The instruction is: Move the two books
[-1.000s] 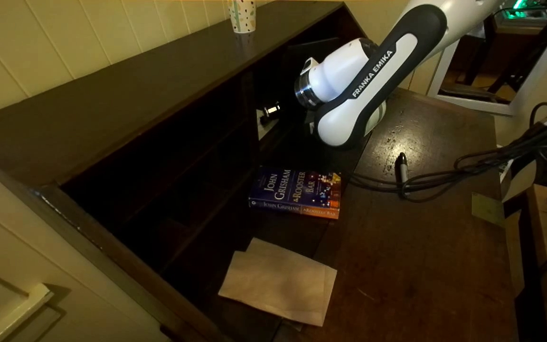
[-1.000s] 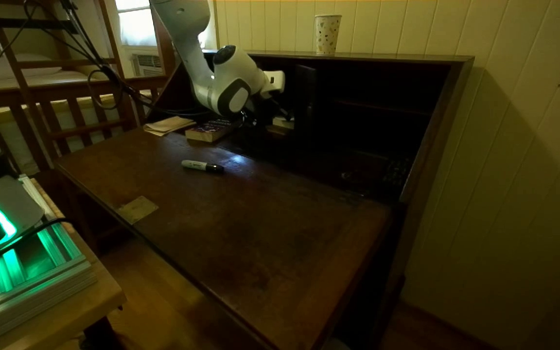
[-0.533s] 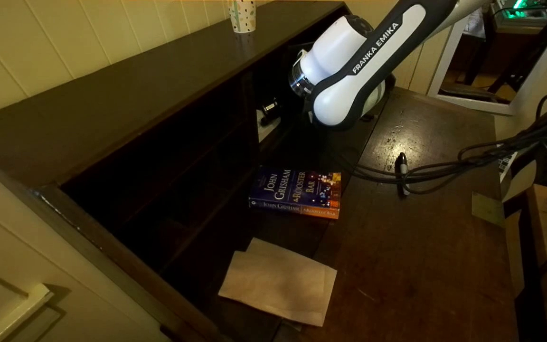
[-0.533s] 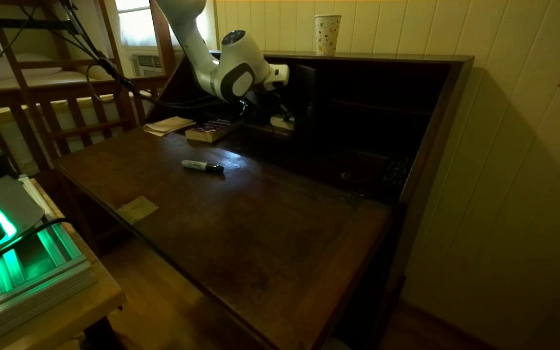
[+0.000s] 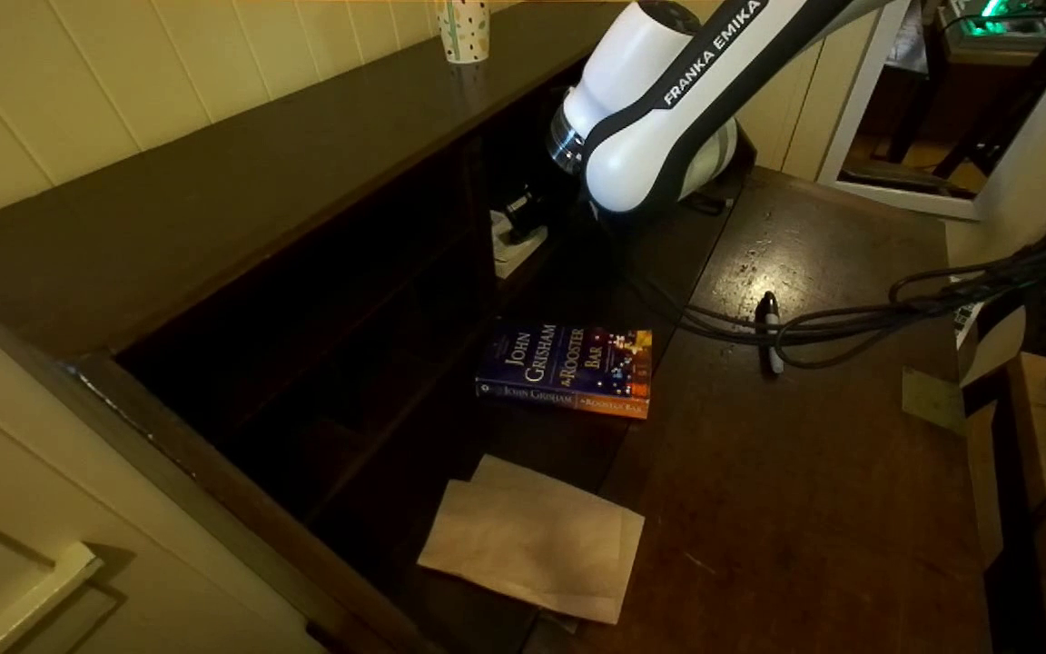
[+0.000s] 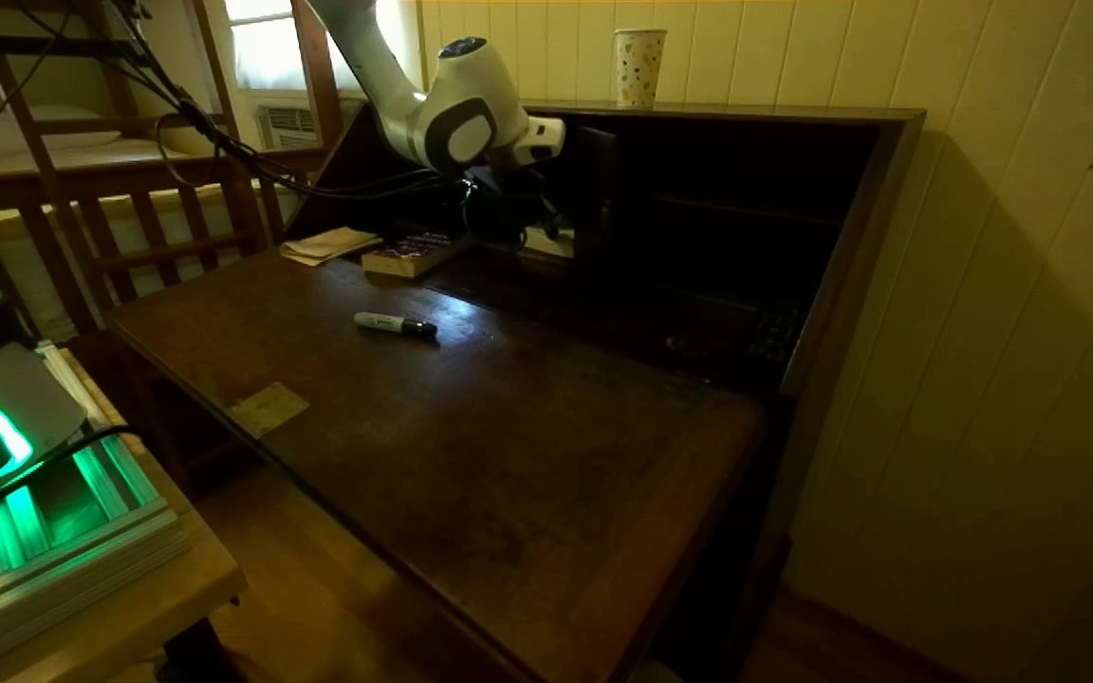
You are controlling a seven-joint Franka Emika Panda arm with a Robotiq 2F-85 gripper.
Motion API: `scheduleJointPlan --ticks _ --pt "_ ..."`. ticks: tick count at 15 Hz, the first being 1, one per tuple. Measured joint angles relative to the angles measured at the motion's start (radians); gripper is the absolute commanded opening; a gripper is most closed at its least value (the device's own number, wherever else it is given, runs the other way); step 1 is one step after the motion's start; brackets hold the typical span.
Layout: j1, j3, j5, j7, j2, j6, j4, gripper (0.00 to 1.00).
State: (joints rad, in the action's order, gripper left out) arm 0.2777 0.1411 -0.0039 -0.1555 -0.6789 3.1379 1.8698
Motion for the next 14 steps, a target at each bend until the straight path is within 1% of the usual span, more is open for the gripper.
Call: scheduleJointPlan --ticks 5,12,14 --pt "-0.093 -0.106 0.007 0.002 0.035 -0.083 0.014 0.00" --pt "-0.178 -0.194 0.010 -0.002 0.072 -0.192 0.063 0.00" --pt "-0.198 -0.211 0.010 -0.010 0.071 -0.192 0.086 0.00"
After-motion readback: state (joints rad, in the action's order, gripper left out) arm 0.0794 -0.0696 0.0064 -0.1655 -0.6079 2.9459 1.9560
